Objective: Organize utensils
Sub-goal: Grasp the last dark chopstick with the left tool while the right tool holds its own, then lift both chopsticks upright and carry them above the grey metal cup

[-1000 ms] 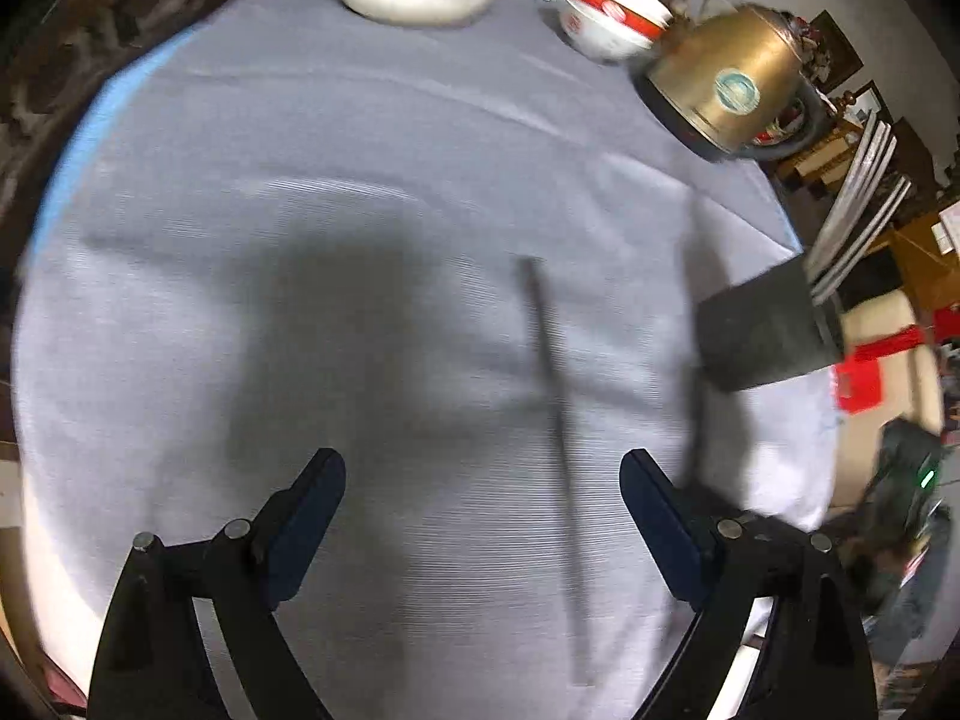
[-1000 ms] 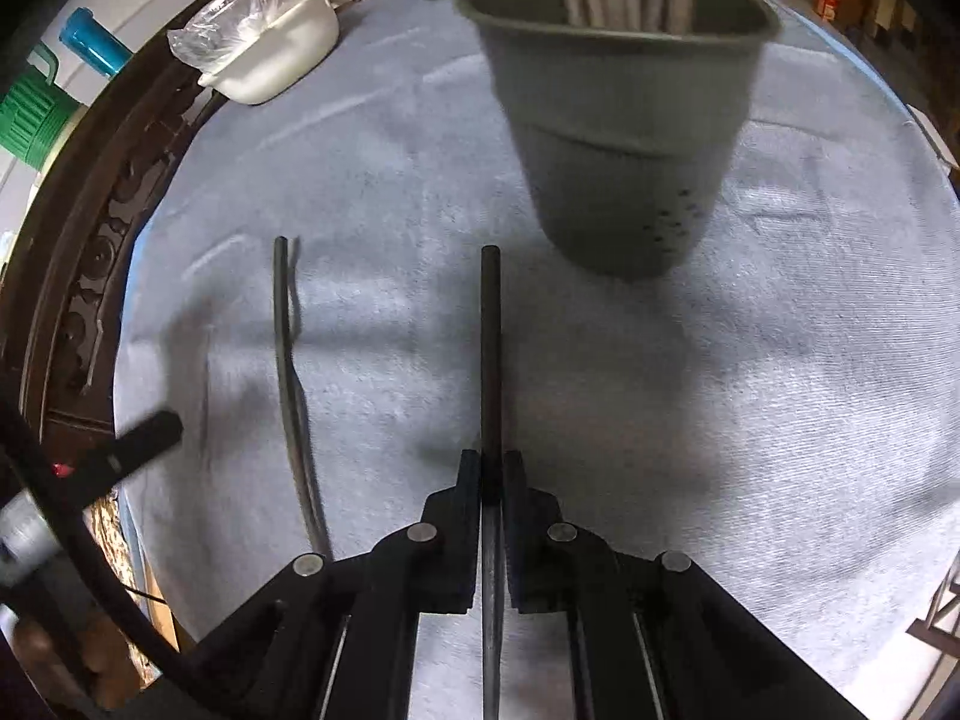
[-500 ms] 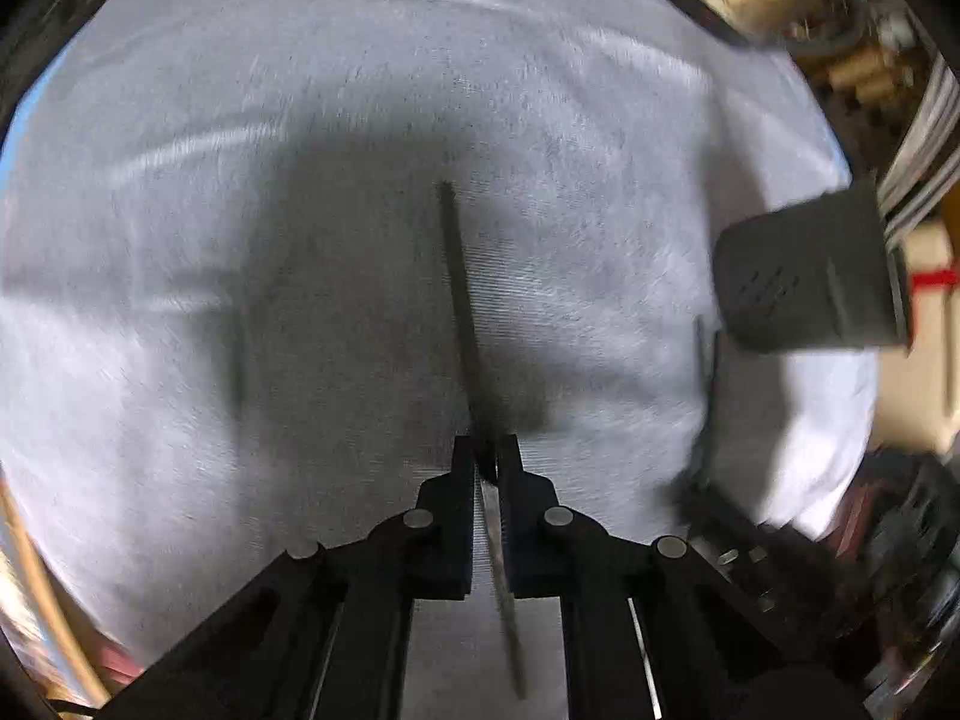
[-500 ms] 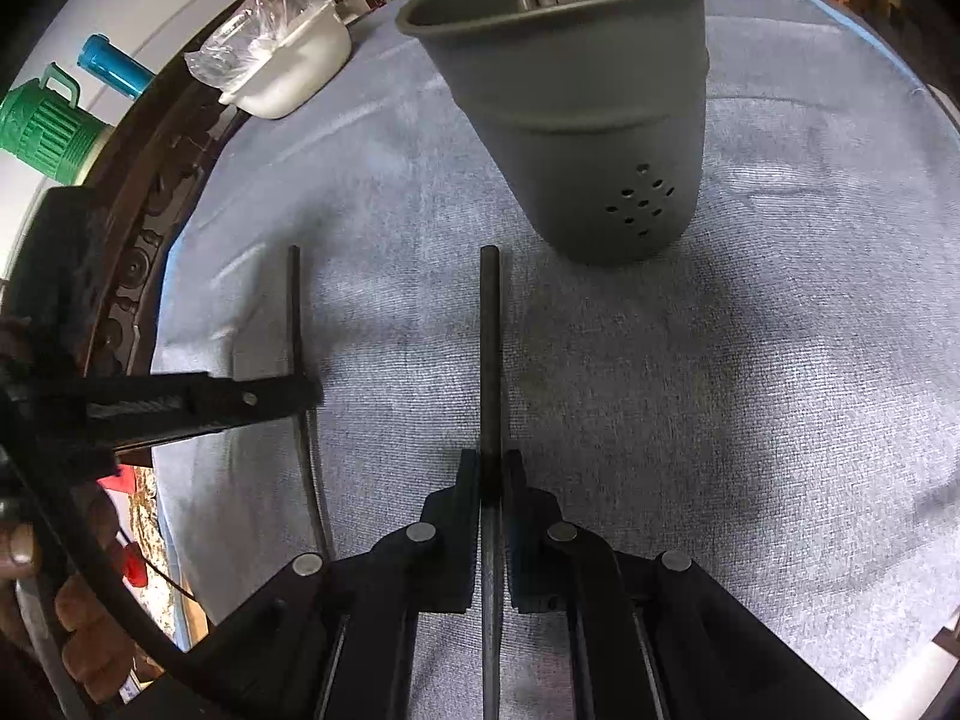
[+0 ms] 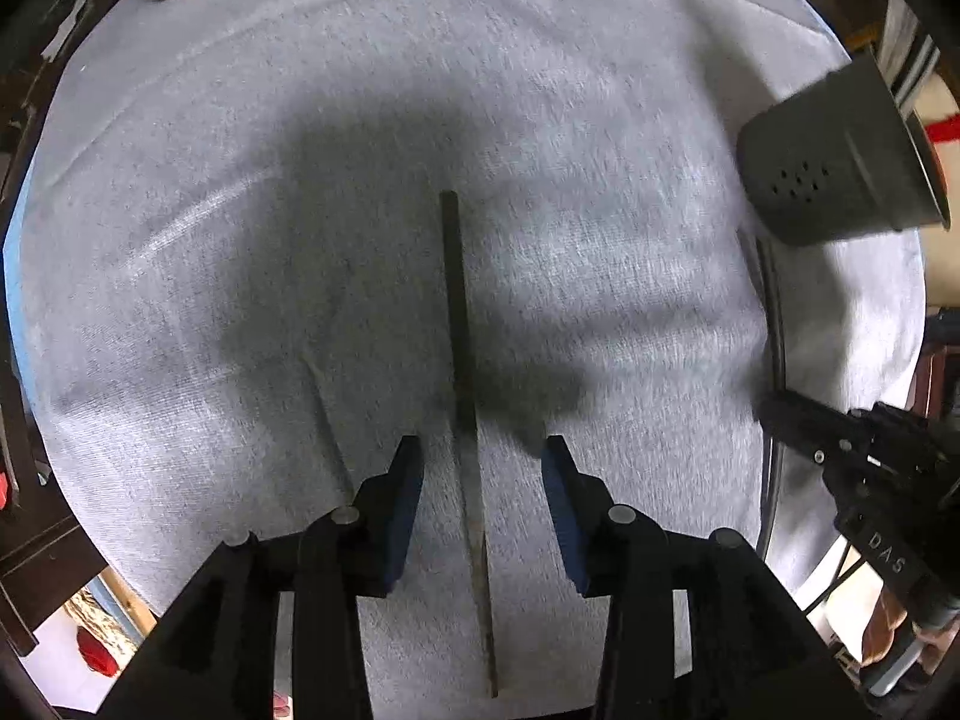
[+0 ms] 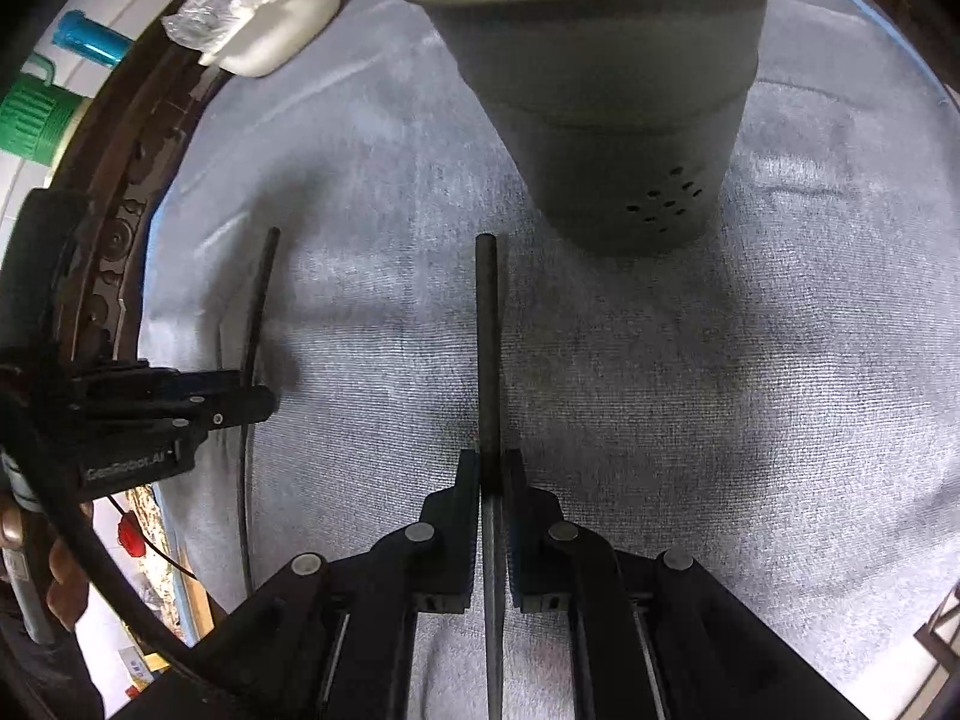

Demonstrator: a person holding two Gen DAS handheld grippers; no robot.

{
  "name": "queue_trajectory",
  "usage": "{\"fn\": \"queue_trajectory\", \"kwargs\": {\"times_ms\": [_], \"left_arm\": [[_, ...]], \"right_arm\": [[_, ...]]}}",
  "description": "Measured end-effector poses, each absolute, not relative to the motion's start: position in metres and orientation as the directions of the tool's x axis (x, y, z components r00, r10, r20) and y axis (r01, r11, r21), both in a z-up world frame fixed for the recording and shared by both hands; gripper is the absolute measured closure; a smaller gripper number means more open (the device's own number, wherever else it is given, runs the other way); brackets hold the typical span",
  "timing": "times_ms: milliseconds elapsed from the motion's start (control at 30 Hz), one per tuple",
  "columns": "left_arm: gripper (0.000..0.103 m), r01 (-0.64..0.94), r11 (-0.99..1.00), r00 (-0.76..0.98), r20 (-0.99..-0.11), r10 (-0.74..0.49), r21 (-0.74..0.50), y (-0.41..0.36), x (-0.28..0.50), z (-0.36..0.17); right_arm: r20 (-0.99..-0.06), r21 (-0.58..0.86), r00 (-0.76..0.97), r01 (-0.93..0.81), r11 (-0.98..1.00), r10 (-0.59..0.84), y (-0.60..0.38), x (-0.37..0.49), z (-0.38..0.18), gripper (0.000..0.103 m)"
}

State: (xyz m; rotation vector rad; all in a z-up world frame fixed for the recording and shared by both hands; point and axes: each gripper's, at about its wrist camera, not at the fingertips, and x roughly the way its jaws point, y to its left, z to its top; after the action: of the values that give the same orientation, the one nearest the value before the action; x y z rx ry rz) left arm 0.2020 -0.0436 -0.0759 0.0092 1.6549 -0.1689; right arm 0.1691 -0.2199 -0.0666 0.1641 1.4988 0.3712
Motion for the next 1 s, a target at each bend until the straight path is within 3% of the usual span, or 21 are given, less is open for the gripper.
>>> {"fn": "queue_trajectory", "kwargs": {"times_ms": [167,233,267,300,467,733,1000], "left_arm": [[0.061,0.094,0.988,-0.095,-0.989,-0.113,-0.122,-0.038,0.207,-0.079],[0.074,0.105,0.99,-0.087,-0.992,-0.087,-0.096,-0.037,0.207,-0.079],[0.088,0.116,0.991,-0.078,-0.995,-0.055,-0.064,-0.037,0.208,-0.079],[0.094,0.123,0.991,-0.076,-0.996,-0.05,-0.059,-0.032,0.213,-0.081],[0.096,0.153,0.984,-0.085,-0.993,-0.083,-0.095,-0.021,0.214,-0.085],[0.096,0.101,0.981,-0.026,-0.986,-0.166,-0.168,0.013,0.194,-0.072],[0.096,0.007,0.963,0.362,-0.897,-0.253,-0.269,0.048,0.176,0.0]], "right_arm": [[-0.953,0.301,0.001,-0.121,0.946,0.303,-0.211,0.177,-0.068,0.09],[-0.961,0.277,-0.015,-0.124,0.953,0.278,-0.205,0.181,-0.068,0.09],[-0.966,0.258,-0.023,-0.133,0.957,0.258,-0.202,0.182,-0.068,0.09],[-0.97,0.241,-0.024,-0.145,0.959,0.24,-0.198,0.181,-0.067,0.09],[-0.991,0.132,-0.03,-0.26,0.956,0.128,-0.175,0.18,-0.066,0.094],[-0.972,0.207,0.061,-0.23,0.951,0.226,-0.18,0.166,-0.054,0.095],[-0.875,0.283,0.355,-0.179,0.942,0.33,-0.2,0.144,0.001,0.095]]}}
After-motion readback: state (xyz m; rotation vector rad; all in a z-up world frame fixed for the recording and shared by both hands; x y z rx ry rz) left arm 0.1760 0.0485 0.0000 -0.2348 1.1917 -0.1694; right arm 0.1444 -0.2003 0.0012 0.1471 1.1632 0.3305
